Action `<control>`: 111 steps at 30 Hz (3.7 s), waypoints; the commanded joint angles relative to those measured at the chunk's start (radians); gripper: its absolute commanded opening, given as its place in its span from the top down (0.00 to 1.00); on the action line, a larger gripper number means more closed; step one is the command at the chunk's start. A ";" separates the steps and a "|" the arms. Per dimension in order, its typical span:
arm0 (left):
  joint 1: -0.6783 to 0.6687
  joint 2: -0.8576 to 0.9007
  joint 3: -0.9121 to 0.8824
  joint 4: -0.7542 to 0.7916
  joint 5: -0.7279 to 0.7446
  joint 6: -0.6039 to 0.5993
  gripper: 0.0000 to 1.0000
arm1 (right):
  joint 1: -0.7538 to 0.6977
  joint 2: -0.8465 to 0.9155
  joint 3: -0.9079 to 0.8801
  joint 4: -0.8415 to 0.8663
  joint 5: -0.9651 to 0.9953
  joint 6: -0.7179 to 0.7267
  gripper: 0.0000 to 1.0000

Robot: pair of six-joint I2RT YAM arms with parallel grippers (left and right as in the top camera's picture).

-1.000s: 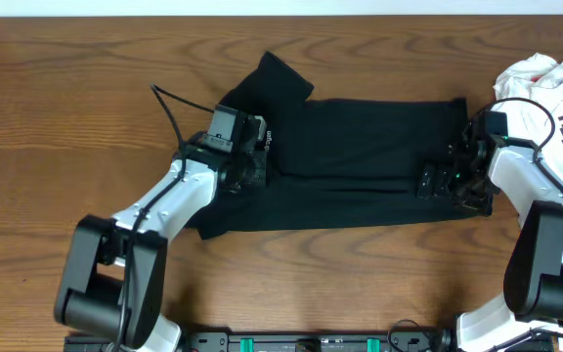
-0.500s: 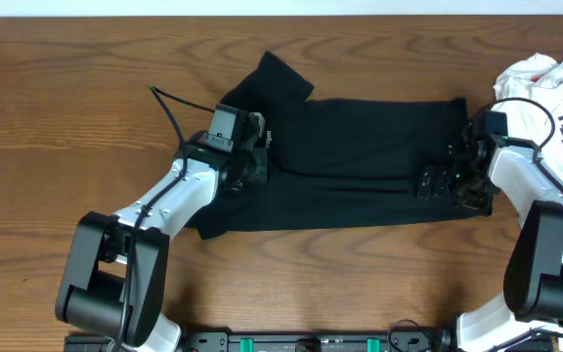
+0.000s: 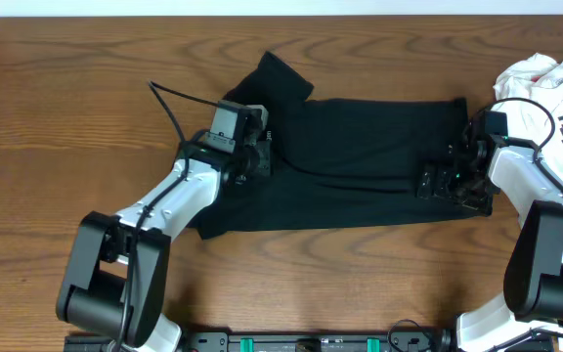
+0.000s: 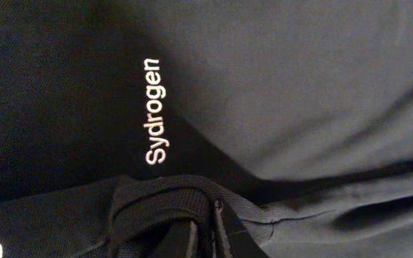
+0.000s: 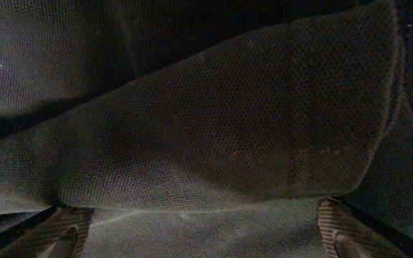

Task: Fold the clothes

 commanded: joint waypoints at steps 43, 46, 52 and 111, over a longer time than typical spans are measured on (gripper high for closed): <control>-0.034 0.015 0.211 -0.165 -0.205 0.155 0.47 | -0.006 0.011 -0.009 -0.002 0.012 0.006 0.01; -0.007 -0.021 0.230 -0.298 -0.234 0.181 0.41 | -0.007 0.011 -0.009 -0.002 0.012 0.006 0.01; 0.062 -0.045 0.228 -0.455 -0.234 0.245 0.39 | -0.007 0.011 -0.009 -0.002 0.012 0.006 0.01; 0.095 0.069 0.142 -0.419 -0.311 0.582 0.67 | -0.007 0.011 -0.009 0.001 0.012 0.006 0.01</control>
